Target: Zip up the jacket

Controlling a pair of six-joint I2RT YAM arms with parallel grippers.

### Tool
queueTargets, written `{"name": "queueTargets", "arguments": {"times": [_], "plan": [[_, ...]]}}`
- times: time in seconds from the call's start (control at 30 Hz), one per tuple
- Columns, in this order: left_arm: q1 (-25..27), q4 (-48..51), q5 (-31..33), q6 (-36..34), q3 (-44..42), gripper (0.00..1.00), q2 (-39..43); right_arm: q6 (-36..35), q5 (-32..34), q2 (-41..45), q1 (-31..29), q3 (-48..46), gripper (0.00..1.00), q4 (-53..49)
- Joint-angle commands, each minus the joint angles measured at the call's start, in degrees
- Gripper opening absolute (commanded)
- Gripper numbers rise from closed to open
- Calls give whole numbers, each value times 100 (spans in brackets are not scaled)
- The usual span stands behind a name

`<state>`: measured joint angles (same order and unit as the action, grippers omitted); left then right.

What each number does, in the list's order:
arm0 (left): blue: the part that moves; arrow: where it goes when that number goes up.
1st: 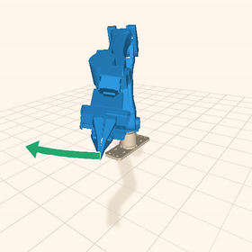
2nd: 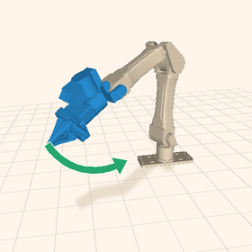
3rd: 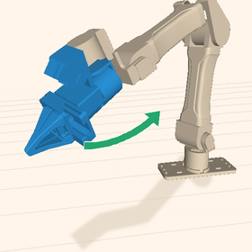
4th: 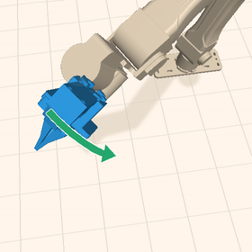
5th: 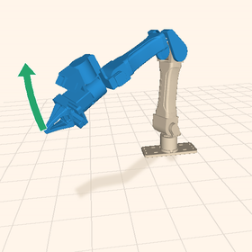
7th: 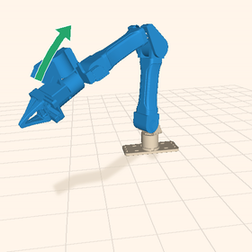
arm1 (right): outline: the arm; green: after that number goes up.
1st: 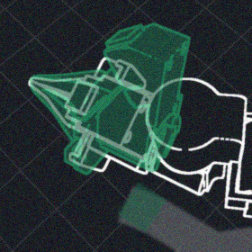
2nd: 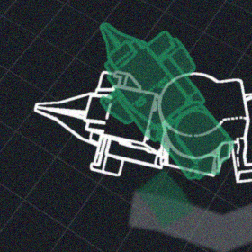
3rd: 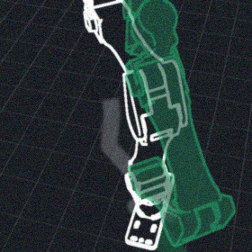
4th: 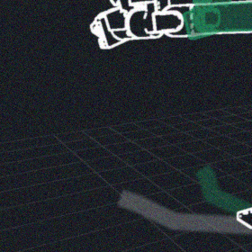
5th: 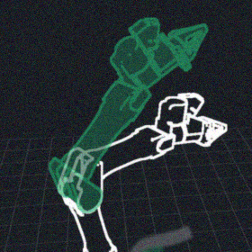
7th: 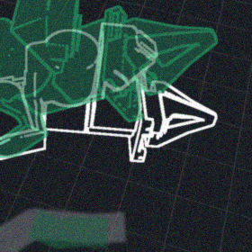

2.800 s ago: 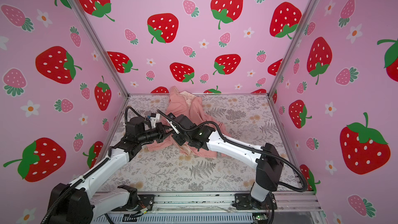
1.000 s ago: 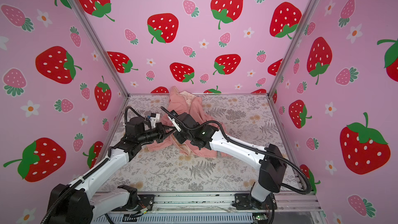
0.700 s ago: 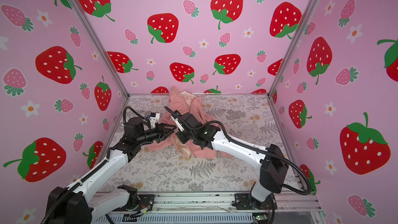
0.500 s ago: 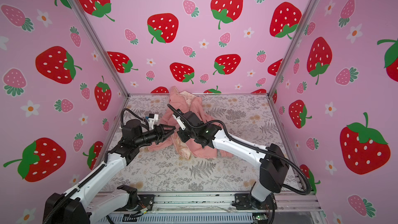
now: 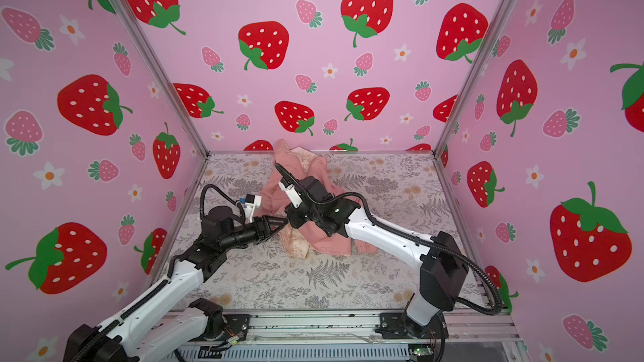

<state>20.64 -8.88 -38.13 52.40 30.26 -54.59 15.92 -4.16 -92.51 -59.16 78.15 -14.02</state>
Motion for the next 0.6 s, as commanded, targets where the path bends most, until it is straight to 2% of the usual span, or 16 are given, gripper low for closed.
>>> {"name": "queueTargets", "arguments": {"times": [0.0, 0.57], "plan": [[119, 26, 202, -277, 253, 46, -177, 73, -175, -56, 7, 43, 0, 179], [161, -398, 493, -174, 386, 33, -548, 139, -227, -9, 9, -107, 0, 268]]}}
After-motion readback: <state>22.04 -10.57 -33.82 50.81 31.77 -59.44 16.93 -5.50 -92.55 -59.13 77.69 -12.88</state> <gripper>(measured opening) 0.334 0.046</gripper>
